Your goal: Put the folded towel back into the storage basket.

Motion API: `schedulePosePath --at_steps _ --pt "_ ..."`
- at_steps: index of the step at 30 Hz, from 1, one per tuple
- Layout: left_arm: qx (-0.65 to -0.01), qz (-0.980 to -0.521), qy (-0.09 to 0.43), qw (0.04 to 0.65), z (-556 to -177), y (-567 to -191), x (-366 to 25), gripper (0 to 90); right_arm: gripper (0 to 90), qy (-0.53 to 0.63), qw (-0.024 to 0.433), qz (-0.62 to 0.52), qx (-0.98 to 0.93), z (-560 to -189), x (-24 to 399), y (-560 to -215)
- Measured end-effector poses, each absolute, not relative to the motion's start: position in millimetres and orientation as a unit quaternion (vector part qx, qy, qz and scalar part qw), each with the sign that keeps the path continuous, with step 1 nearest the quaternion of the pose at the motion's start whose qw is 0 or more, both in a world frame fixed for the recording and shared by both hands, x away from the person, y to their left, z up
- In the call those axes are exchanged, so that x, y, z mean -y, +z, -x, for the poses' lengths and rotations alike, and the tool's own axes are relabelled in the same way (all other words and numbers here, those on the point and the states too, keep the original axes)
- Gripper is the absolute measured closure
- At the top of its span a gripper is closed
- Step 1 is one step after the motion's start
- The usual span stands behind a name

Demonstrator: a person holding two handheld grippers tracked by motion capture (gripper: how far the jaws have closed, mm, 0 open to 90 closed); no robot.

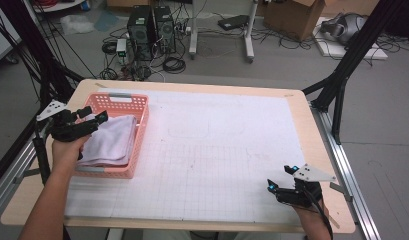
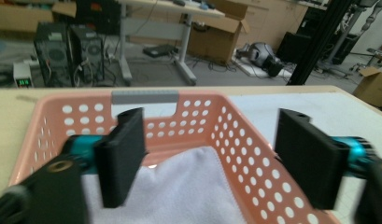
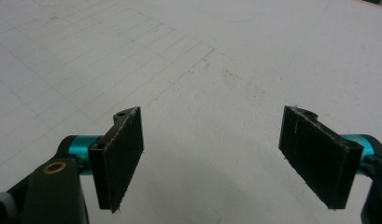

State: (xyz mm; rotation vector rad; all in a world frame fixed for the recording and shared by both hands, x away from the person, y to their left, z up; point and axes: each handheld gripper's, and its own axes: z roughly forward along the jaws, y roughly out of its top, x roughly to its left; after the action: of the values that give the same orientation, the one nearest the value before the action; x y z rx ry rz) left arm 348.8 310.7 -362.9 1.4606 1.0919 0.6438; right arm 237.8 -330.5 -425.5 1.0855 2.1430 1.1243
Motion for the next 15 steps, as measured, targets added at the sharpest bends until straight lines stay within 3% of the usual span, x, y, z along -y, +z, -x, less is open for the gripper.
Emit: schedulePosePath --at_steps 15 --pt "-0.386 -0.632 0.26 0.619 -311.7 -342.3 -270.5 20.8 20.8 0.43 0.246 -0.397 -0.773 -238.4 332.5 -422.7"
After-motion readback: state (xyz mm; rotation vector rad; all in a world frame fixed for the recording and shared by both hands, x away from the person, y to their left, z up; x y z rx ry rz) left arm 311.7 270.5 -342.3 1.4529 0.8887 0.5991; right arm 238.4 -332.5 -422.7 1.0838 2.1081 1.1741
